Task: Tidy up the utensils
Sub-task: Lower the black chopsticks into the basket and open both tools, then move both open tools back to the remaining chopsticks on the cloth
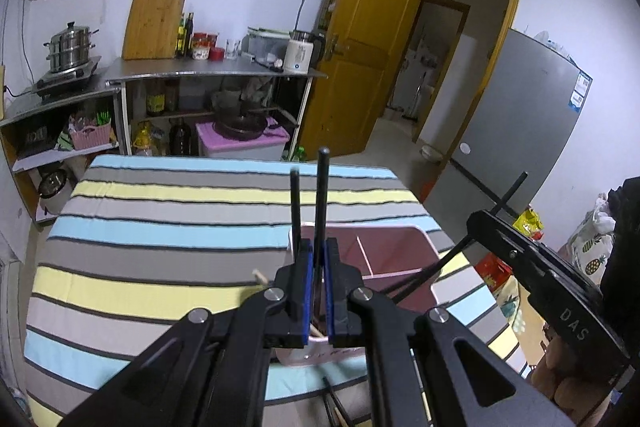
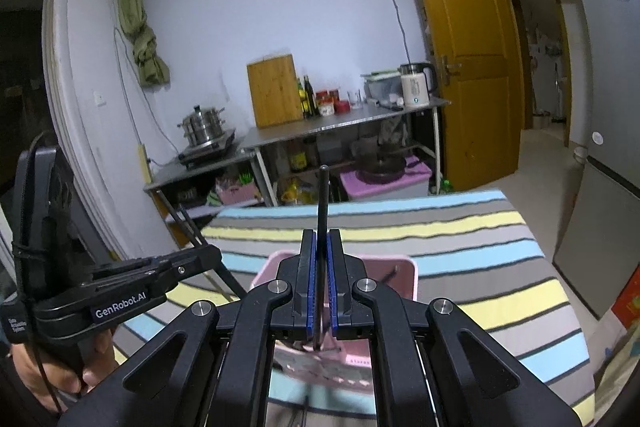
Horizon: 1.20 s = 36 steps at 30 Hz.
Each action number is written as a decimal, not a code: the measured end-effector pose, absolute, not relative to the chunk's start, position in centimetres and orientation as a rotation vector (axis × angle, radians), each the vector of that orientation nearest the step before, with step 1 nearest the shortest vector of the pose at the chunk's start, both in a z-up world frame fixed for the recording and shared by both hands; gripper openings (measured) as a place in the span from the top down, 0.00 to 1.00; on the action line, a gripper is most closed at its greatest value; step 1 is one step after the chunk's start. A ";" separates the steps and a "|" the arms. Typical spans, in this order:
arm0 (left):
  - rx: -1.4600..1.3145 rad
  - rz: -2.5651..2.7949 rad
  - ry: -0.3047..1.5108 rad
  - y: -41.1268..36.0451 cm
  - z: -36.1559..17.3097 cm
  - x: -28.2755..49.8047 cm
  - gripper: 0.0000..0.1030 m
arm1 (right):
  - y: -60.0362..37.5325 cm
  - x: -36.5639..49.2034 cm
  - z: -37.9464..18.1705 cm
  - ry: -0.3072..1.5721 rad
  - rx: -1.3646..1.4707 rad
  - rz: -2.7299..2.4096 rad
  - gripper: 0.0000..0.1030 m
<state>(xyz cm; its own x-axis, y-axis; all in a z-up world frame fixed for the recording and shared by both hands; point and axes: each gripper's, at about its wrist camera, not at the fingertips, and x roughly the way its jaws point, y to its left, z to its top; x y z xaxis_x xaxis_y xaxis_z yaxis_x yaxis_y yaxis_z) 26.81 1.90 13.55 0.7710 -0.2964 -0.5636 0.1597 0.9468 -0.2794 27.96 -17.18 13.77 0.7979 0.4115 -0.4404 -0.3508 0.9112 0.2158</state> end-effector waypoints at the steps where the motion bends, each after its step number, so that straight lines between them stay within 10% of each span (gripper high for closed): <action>1: -0.220 -0.246 0.652 1.9 13.4 26.7 0.95 | -17.3 28.0 13.6 0.508 0.126 0.410 0.95; 13: -0.235 -0.227 0.645 2.7 13.7 25.0 0.76 | -18.9 26.2 14.6 0.507 0.122 0.401 0.91; 36: -0.187 -0.239 0.729 2.4 8.8 15.9 0.75 | -20.5 16.7 8.6 0.646 0.100 0.479 0.90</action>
<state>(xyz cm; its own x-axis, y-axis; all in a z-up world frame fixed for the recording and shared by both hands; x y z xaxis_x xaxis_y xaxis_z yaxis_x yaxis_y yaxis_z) 15.86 2.36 8.83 0.7209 -0.2795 -0.6342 0.1501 0.9563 -0.2509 16.66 -20.53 8.57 0.6937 0.4588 -0.5553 -0.3978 0.8867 0.2357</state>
